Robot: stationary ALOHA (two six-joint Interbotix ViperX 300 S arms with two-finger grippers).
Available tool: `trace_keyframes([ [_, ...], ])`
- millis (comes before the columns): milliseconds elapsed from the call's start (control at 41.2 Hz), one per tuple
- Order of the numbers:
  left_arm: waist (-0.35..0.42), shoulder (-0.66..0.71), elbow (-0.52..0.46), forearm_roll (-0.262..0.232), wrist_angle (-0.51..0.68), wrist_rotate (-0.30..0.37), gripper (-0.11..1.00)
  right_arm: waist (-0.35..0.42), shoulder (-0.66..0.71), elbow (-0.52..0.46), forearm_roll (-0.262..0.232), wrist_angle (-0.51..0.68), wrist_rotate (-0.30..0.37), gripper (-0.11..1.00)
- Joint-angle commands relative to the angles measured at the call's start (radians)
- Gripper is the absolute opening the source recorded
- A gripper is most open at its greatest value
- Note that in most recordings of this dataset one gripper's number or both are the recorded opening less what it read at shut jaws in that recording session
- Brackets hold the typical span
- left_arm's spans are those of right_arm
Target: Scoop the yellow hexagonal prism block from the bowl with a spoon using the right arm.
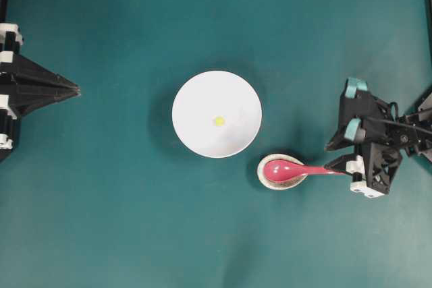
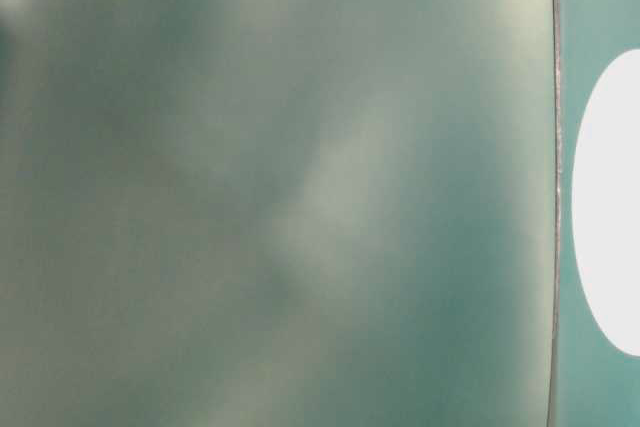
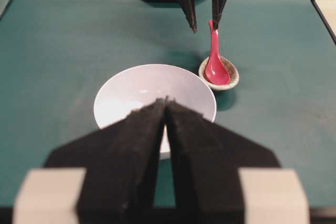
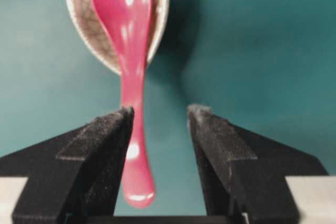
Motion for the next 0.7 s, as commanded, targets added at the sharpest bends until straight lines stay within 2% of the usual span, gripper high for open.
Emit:
trace_keyframes([
  [0,0.003,0.011,-0.031,0.003,-0.009,-0.002,0.08,0.005,0.005,-0.028,-0.072,-0.014,0.0,0.53],
  [121,0.002,0.011,-0.029,0.003,-0.006,-0.002,0.08,0.005,0.011,-0.025,-0.12,-0.072,0.0,0.53],
  [218,0.003,0.011,-0.029,0.003,-0.003,0.0,0.08,0.005,0.012,-0.012,-0.13,-0.155,0.0,0.53],
  [461,0.003,0.011,-0.029,0.003,-0.003,0.0,0.08,0.003,0.012,0.066,-0.123,-0.414,0.0,0.52],
  [680,0.003,0.011,-0.031,0.003,-0.006,0.0,0.08,-0.014,0.028,0.184,-0.075,-0.666,-0.009,0.51],
])
